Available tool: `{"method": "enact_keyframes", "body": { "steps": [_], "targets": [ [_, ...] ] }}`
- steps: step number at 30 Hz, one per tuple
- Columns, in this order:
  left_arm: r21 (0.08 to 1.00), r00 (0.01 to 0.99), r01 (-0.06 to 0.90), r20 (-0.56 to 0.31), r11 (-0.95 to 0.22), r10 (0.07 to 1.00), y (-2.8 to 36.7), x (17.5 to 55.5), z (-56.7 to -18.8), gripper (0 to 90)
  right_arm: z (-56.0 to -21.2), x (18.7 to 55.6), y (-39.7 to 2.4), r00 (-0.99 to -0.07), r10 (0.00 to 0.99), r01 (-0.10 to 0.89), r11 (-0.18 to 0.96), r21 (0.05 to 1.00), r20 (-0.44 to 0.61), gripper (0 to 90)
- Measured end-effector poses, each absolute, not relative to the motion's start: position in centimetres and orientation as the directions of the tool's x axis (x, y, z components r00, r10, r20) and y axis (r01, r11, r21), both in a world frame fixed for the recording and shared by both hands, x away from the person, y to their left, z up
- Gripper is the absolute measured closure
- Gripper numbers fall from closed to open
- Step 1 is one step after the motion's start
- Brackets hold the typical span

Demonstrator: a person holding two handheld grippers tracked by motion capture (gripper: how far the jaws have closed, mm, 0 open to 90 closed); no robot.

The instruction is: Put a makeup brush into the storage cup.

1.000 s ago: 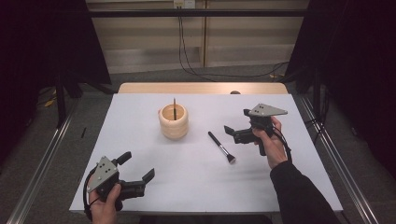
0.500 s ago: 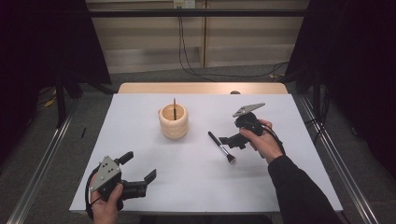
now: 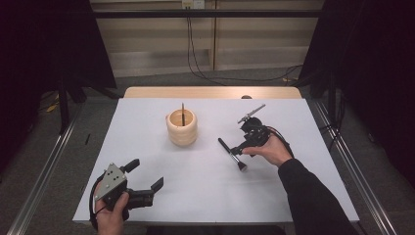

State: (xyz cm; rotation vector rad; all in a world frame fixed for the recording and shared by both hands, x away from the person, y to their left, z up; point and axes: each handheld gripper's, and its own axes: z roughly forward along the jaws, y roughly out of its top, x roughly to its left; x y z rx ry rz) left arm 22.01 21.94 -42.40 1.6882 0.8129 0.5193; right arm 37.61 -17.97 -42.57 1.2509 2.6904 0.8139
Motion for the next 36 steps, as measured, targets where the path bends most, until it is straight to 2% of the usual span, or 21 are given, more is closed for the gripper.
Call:
{"method": "enact_keyframes", "body": {
  "steps": [3, 5, 6, 8, 9, 11, 17, 29, 36],
  "targets": [
    [0.961, 0.665, 0.245, -0.073, -0.126, 0.743, 21.9, 22.0, -42.4, 1.5, -42.7, 37.9, -17.7, -0.665, 0.728, 0.710, 0.544, 0.448, 0.170, 13.2],
    [0.961, 0.664, 0.247, -0.072, -0.128, 0.744, 22.0, 22.0, -42.4, 1.5, -42.8, 38.3, -17.5, -0.678, 0.711, 0.714, 0.576, 0.398, 0.187, 24.6],
    [0.961, 0.664, 0.247, -0.072, -0.128, 0.744, 22.0, 22.0, -42.4, 1.5, -42.8, 38.3, -17.5, -0.678, 0.711, 0.714, 0.576, 0.398, 0.187, 24.6],
    [0.960, 0.665, 0.247, -0.068, -0.134, 0.744, 22.1, 22.0, -42.4, 1.4, -42.8, 38.6, -16.9, -0.670, 0.715, 0.730, 0.589, 0.346, 0.198, 32.7],
    [0.960, 0.665, 0.247, -0.068, -0.134, 0.744, 22.1, 22.0, -42.4, 1.5, -42.8, 38.6, -16.8, -0.676, 0.711, 0.727, 0.600, 0.334, 0.195, 33.3],
    [0.961, 0.666, 0.247, -0.072, -0.128, 0.742, 22.1, 22.0, -42.4, 1.4, -42.9, 38.7, -16.2, -0.674, 0.709, 0.734, 0.613, 0.293, 0.206, 40.0],
    [0.961, 0.670, 0.245, -0.073, -0.127, 0.739, 22.1, 22.1, -42.4, 1.5, -43.7, 39.0, -15.4, -0.685, 0.706, 0.726, 0.640, 0.253, 0.179, 42.5],
    [0.961, 0.665, 0.246, -0.071, -0.129, 0.743, 22.2, 22.1, -42.4, 1.5, -44.5, 39.0, -14.8, -0.659, 0.728, 0.752, 0.629, 0.196, 0.192, 58.4],
    [0.960, 0.664, 0.249, -0.073, -0.128, 0.744, 22.2, 22.2, -42.5, 1.4, -45.0, 39.1, -14.3, -0.672, 0.724, 0.740, 0.650, 0.176, 0.153, 66.7]
  ]
}}
